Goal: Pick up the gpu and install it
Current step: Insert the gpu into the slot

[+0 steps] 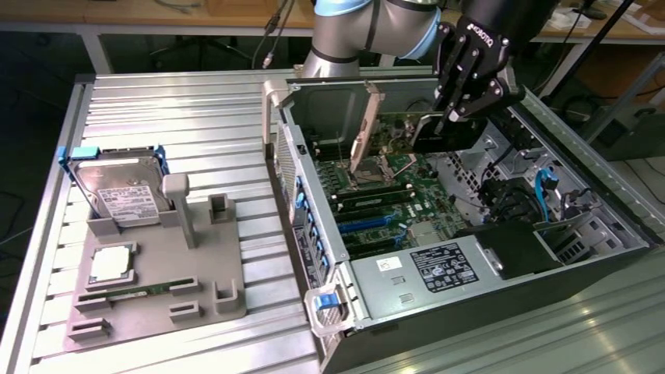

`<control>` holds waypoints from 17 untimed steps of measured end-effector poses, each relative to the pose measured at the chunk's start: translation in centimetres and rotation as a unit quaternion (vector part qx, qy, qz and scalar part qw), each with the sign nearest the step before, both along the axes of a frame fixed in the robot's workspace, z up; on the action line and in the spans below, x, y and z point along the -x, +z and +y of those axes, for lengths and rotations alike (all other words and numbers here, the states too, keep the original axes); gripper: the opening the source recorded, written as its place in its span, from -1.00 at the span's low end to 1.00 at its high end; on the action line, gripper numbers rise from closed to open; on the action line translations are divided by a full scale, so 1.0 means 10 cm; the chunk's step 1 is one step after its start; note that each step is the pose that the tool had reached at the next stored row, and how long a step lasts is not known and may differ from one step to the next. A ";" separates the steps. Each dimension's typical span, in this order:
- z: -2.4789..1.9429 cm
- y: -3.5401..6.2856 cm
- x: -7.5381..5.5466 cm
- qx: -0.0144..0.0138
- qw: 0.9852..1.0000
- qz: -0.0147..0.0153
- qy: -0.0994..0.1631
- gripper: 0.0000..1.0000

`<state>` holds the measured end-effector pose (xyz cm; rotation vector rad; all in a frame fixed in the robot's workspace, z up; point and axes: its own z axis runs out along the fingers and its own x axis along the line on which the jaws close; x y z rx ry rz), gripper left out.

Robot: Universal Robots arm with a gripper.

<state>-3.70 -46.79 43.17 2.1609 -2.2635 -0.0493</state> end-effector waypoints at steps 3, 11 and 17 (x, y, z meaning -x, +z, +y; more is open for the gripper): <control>0.000 -0.050 0.00 0.000 1.000 0.000 0.000 -0.46; 0.000 -0.057 0.00 0.001 1.000 0.000 0.000 -0.46; -0.001 -0.127 0.01 0.002 1.000 -0.001 0.000 -0.46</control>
